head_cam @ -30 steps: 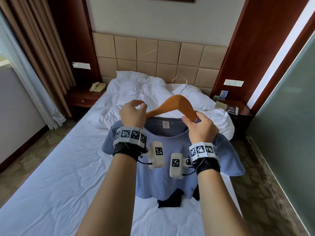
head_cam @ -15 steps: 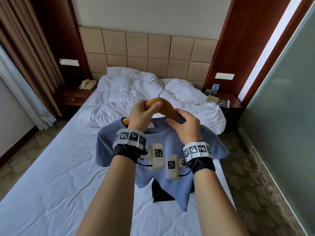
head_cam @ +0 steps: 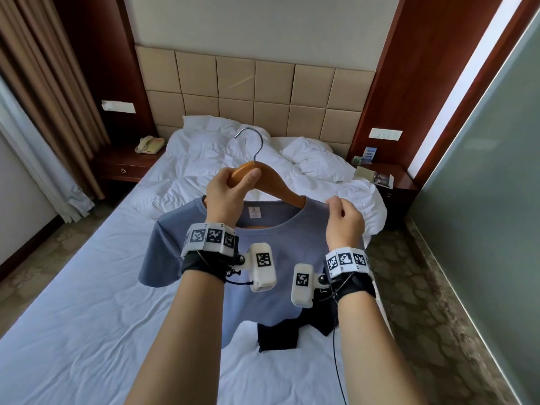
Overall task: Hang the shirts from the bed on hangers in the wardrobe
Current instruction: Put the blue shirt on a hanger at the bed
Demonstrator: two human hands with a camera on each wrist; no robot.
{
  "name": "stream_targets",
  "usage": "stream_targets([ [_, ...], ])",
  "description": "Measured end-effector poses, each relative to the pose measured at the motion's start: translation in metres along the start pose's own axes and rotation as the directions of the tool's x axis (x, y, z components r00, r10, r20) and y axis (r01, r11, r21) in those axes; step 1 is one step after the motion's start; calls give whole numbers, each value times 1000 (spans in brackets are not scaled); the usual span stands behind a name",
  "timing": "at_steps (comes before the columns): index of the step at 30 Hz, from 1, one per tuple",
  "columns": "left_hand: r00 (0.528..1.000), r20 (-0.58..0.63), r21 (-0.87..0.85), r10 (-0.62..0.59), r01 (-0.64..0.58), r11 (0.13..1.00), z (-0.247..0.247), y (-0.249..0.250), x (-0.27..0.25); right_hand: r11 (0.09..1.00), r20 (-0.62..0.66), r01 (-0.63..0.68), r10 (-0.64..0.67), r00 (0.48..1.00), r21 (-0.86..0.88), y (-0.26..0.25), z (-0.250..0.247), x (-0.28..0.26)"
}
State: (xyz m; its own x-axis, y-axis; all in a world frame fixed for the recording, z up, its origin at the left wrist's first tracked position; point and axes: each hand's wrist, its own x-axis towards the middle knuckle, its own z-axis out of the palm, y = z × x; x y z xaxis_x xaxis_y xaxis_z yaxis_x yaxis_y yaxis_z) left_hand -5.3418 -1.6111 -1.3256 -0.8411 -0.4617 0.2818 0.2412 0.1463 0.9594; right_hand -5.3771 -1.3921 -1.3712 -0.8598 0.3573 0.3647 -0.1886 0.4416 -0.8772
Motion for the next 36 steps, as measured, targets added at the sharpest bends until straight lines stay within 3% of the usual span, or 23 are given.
stream_targets([
  [2, 1000, -8, -16, -4, 4, 1000, 1, 1, 1, 996, -60, -88, 89, 994, 28, 4, 2, 3],
  [6, 1000, -29, -26, -1, 0, 1000, 3, 0, 2, 968, -19, -241, 242, 970, 70, 15, 3, 7],
  [10, 999, -36, -65, -27, 25, 998, 6, -1, 2, 892, -14, -436, 440, 898, 117, 27, 2, 8],
  [13, 999, -28, -66, -28, 26, 997, 11, -3, 1, 856, -19, -499, 506, 862, 134, 33, -1, 11],
  [17, 999, -2, -54, -35, 35, 998, 14, -5, 1, 812, -49, -584, 583, 811, -1, 39, -11, 14],
  [19, 999, 31, -49, -40, 41, 998, 16, -5, 2, 829, -66, -549, 545, 836, -103, 41, -17, 14],
  [22, 998, 57, -56, -38, 42, 998, 23, -5, 1, 913, -86, -379, 370, 925, -151, 36, -19, 12],
  [25, 997, 62, -57, -44, 48, 997, 30, -6, -3, 961, 16, -191, 198, 980, -198, 25, -14, 11],
  [31, 995, 86, -13, -42, 43, 999, 36, -10, -9, 936, 176, 56, 6, 984, -348, 15, -11, -2],
  [36, 989, 136, -25, -65, 69, 997, 44, -12, -18, 970, 210, 127, -83, 974, -209, 10, -24, -19],
])
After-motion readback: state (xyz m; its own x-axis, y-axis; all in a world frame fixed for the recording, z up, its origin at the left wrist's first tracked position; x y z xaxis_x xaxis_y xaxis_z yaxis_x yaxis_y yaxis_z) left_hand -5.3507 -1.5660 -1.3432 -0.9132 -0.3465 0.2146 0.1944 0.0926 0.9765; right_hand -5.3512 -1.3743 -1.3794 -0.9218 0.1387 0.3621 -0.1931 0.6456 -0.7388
